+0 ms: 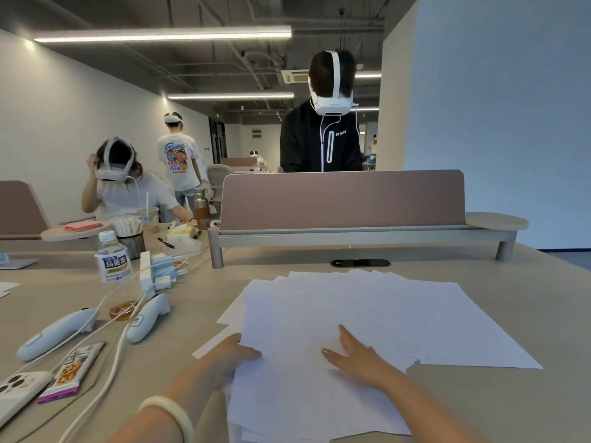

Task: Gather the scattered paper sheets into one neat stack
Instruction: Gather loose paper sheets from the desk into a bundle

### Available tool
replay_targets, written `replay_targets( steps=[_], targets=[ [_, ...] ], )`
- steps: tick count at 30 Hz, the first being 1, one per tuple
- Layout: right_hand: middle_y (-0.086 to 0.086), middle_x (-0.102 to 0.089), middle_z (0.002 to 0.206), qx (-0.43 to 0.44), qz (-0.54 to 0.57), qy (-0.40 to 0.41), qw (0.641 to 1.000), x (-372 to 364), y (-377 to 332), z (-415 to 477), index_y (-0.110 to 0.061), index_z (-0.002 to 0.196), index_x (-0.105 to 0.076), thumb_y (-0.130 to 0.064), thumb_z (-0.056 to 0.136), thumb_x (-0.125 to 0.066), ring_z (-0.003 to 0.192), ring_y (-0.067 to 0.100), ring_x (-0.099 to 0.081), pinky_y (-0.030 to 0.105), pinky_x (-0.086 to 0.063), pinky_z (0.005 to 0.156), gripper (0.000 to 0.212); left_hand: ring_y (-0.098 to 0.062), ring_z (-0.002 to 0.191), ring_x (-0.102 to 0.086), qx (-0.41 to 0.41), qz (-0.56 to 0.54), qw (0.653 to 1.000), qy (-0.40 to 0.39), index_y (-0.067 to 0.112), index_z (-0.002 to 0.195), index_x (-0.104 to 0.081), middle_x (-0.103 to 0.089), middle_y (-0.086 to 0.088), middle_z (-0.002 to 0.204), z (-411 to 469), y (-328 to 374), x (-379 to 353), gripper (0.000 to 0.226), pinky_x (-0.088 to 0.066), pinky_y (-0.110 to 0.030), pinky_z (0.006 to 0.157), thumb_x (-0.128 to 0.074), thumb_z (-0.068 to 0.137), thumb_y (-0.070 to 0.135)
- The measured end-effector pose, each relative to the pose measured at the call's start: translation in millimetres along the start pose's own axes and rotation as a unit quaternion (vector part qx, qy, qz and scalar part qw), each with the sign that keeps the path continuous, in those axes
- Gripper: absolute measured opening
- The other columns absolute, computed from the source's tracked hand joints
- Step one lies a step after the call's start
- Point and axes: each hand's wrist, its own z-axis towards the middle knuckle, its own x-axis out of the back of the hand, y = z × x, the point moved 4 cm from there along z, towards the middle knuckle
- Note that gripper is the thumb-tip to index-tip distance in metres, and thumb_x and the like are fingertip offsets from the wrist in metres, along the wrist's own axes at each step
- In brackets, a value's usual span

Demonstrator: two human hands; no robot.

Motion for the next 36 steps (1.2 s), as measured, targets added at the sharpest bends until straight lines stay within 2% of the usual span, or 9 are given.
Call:
replay_targets(
  steps=[4, 9, 14, 18, 21, 25, 28, 32, 36],
  targets=[
    [-0.002, -0.008, 0.159, 0.032, 0.168, 0.033, 0.985, 4.2, -11.5, -6.2, -0.022, 0.151, 0.001, -0.045, 0.089, -0.055, 0.146, 0.016, -0.015, 0.031, -0.018, 0.117, 0.087, -0.037, 0.112, -0.06, -0.036, 0.031, 0.998, 0.036, 0.004, 0.128, -0.05, -0.062, -0.018, 0.122, -8.1, -0.3, 10.4, 0.083, -0.044, -0.051, 0.101, -0.072, 0.049, 0.011],
    [0.004, -0.016, 0.157, 0.017, 0.139, 0.061, 0.988, 3.8, -7.6, -4.4, -0.016, 0.151, -0.006, -0.041, 0.09, -0.056, 0.144, 0.018, -0.02, 0.029, -0.02, 0.114, 0.082, -0.028, 0.108, -0.056, -0.058, 0.027, 0.995, 0.076, 0.005, 0.133, -0.042, -0.057, -0.011, 0.124, -25.1, 2.3, 13.3, 0.061, -0.047, -0.035, 0.087, -0.067, 0.077, -0.006],
    [0.004, -0.024, 0.155, 0.014, 0.186, 0.157, 0.97, 14.8, -2.2, -5.6, -0.014, 0.148, -0.02, -0.035, 0.087, -0.063, 0.143, 0.02, -0.024, 0.032, -0.022, 0.115, 0.078, -0.015, 0.099, -0.053, -0.109, 0.027, 0.988, 0.103, 0.018, 0.131, -0.042, -0.054, 0.001, 0.123, -31.9, 7.5, 23.1, 0.054, -0.043, -0.02, 0.069, -0.063, 0.084, 0.001],
    [0.006, -0.032, 0.151, -0.011, 0.246, 0.204, 0.948, 33.3, 10.9, -8.3, -0.013, 0.147, -0.024, -0.03, 0.084, -0.067, 0.14, 0.024, -0.03, 0.037, -0.029, 0.111, 0.077, -0.012, 0.094, -0.056, -0.144, -0.012, 0.982, 0.124, 0.028, 0.129, -0.041, -0.055, 0.01, 0.114, -42.5, 17.6, 31.2, 0.052, -0.043, -0.027, 0.074, -0.059, 0.088, 0.002],
    [0.009, -0.051, 0.136, -0.018, 0.299, 0.199, 0.933, 46.3, 16.4, -8.4, -0.015, 0.143, -0.03, -0.028, 0.083, -0.069, 0.122, 0.026, -0.051, 0.04, -0.041, 0.103, 0.073, -0.004, 0.093, -0.06, -0.164, -0.03, 0.978, 0.127, 0.027, 0.132, -0.042, -0.058, 0.007, 0.124, -46.2, 22.5, 36.2, 0.056, -0.045, -0.023, 0.073, -0.061, 0.087, 0.001],
    [0.014, -0.062, 0.116, -0.034, 0.395, 0.188, 0.899, 63.7, 24.4, -1.9, -0.012, 0.136, -0.039, -0.027, 0.081, -0.071, 0.097, 0.028, -0.064, 0.045, -0.052, 0.09, 0.065, 0.007, 0.076, -0.065, -0.182, -0.064, 0.975, 0.107, 0.027, 0.128, -0.046, -0.063, 0.015, 0.105, -46.5, 28.5, 34.1, 0.051, -0.047, -0.013, 0.057, -0.06, 0.087, 0.0],
    [0.01, -0.064, 0.115, -0.017, 0.444, 0.171, 0.88, 70.9, 22.8, -5.0, -0.013, 0.124, -0.051, -0.02, 0.085, -0.068, 0.094, 0.025, -0.066, 0.036, -0.055, 0.075, 0.043, 0.0, 0.079, -0.071, -0.197, -0.088, 0.972, 0.091, 0.025, 0.125, -0.05, -0.07, 0.012, 0.104, -44.8, 35.3, 29.8, 0.057, -0.051, -0.02, 0.062, -0.07, 0.076, 0.005],
    [0.009, -0.071, 0.108, 0.025, 0.469, 0.107, 0.877, 71.5, 19.9, -11.5, -0.011, 0.113, -0.064, -0.016, 0.088, -0.063, 0.099, 0.028, -0.067, 0.042, -0.055, 0.085, 0.026, -0.007, 0.083, -0.072, -0.217, -0.128, 0.964, 0.083, 0.029, 0.117, -0.053, -0.075, 0.012, 0.095, -42.6, 46.0, 23.7, 0.051, -0.051, -0.028, 0.068, -0.07, 0.073, 0.01],
    [0.005, -0.071, 0.107, 0.038, 0.441, 0.142, 0.885, 74.8, 21.8, -13.6, -0.017, 0.112, -0.064, -0.012, 0.09, -0.059, 0.099, 0.027, -0.066, 0.046, -0.054, 0.087, 0.023, -0.015, 0.092, -0.072, -0.233, -0.145, 0.96, 0.053, 0.027, 0.116, -0.057, -0.074, 0.005, 0.104, -46.6, 51.9, 18.5, 0.057, -0.053, -0.032, 0.073, -0.073, 0.062, 0.018]
  ],
)
